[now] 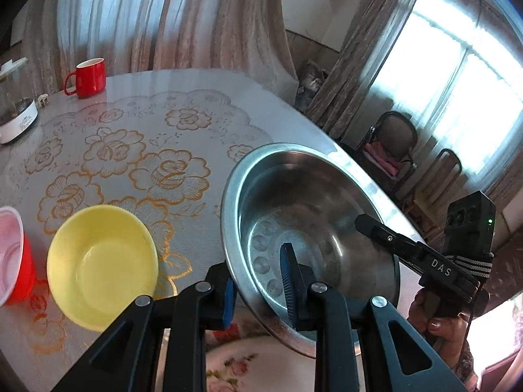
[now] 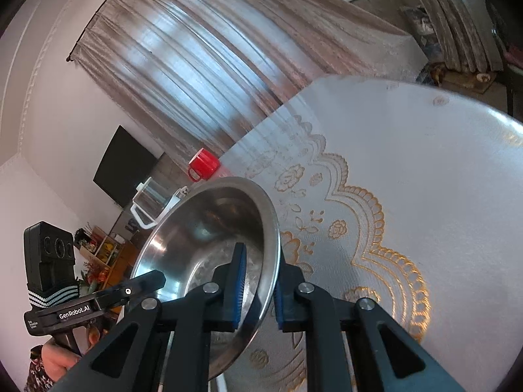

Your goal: Organize plates and bowls

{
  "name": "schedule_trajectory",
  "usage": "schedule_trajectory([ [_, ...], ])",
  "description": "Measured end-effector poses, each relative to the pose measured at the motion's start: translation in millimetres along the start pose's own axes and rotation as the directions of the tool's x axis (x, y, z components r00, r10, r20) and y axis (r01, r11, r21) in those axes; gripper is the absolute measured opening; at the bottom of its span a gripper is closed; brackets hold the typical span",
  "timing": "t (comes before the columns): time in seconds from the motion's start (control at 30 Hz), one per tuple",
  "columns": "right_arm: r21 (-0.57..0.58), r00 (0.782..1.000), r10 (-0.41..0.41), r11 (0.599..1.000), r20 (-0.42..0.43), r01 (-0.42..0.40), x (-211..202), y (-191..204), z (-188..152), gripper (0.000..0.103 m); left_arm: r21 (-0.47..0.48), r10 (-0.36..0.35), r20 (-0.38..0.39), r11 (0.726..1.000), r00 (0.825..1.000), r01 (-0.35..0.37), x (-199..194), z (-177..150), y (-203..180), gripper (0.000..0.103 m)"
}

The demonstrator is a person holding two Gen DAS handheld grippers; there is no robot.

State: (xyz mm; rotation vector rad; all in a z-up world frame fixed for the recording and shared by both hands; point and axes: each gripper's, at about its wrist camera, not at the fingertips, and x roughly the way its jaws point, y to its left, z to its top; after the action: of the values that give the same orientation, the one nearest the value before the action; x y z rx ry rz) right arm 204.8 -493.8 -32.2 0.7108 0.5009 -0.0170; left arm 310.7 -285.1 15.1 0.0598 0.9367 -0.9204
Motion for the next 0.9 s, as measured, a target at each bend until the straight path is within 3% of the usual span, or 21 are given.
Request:
schedule_trajectory([
  [0.23,-0.098,1.0,-0.006,0.995,0.021,0.008,-31,45,-8,0.014,-0.045,-0.016,0.071,0.999,0.997,0.02,-46,-27,3,0.024],
  [0.57,-0.203,0.995,0.081,0.975,-0.051,-0.089,-38,119,-45,0.014,-0.149,0.085,0.14,0.987,0.987,-0.064,-119,-85,33,0.024],
  [0.9,-0.268,0.972,0.148,0.944,-0.183,-0.194,-15,182,-95,0.014,-0.259,0.198,0.168,0.954,0.966,-0.151,-170,-137,80,0.026],
])
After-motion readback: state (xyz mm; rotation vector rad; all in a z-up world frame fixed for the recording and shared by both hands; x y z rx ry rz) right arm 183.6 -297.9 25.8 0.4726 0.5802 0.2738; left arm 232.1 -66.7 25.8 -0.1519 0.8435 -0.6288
